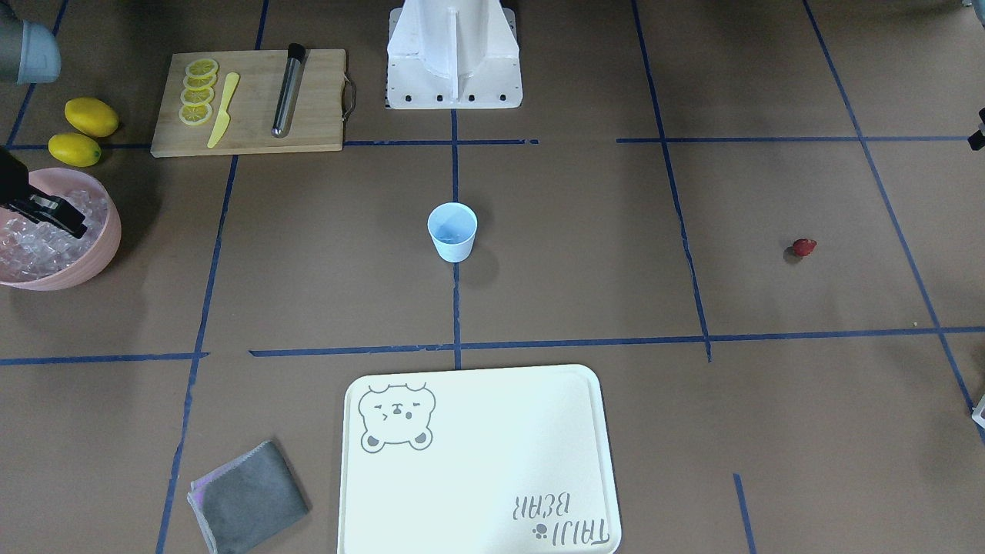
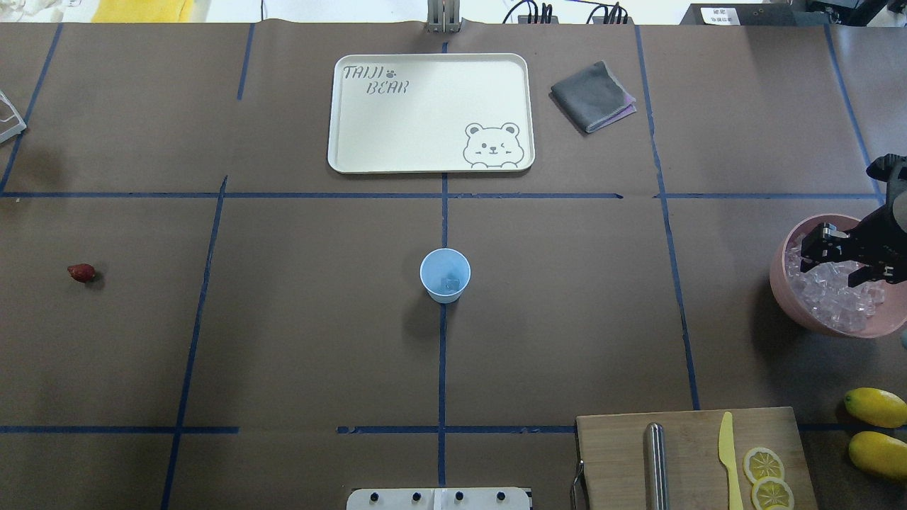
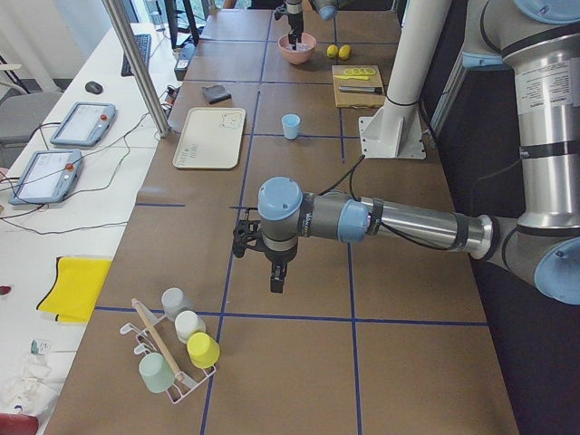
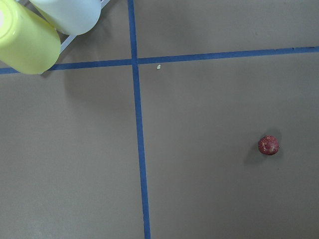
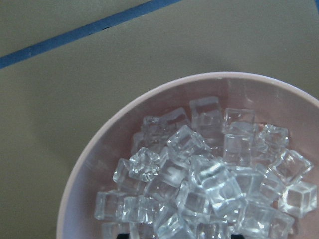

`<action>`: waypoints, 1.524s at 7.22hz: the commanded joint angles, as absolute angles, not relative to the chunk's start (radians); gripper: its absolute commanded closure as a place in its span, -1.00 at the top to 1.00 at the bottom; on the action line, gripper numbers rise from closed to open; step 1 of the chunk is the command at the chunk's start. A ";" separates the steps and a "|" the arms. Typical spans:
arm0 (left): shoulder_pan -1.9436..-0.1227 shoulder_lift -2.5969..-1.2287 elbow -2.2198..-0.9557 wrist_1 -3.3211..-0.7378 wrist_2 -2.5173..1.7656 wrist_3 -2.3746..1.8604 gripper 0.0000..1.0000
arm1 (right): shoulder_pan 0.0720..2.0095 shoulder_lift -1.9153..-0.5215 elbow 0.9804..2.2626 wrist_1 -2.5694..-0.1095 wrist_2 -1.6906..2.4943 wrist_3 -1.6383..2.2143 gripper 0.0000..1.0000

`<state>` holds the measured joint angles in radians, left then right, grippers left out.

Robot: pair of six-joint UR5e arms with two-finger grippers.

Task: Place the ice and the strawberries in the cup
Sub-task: 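Lower the right gripper into the bowl and grasp more ice cubes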

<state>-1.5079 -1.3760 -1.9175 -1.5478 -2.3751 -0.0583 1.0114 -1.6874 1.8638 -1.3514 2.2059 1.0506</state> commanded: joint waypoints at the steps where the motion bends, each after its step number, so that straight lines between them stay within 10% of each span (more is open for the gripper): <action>1: -1.508 -1.376 -1.916 -1.548 -2.375 -0.058 1.00 | 1.008 -1.687 1.861 -1.351 2.206 1.051 0.41; 3: -1.508 -1.376 -1.916 -1.548 -2.376 -0.058 1.00 | 1.006 -1.687 1.859 -1.353 2.206 1.052 0.18; 7: -1.508 -1.376 -1.913 -1.548 -2.375 -0.057 1.00 | 1.006 -1.687 1.858 -1.350 2.206 1.045 -0.92; 11: -1.508 -1.376 -1.911 -1.548 -2.375 -0.057 1.00 | 1.011 -1.692 1.896 -1.342 2.186 1.043 -1.00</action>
<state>-1.5079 -1.3760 -1.9115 -1.5478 -2.3746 -0.0556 1.0087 -1.6884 1.8712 -1.3476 2.2009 1.0426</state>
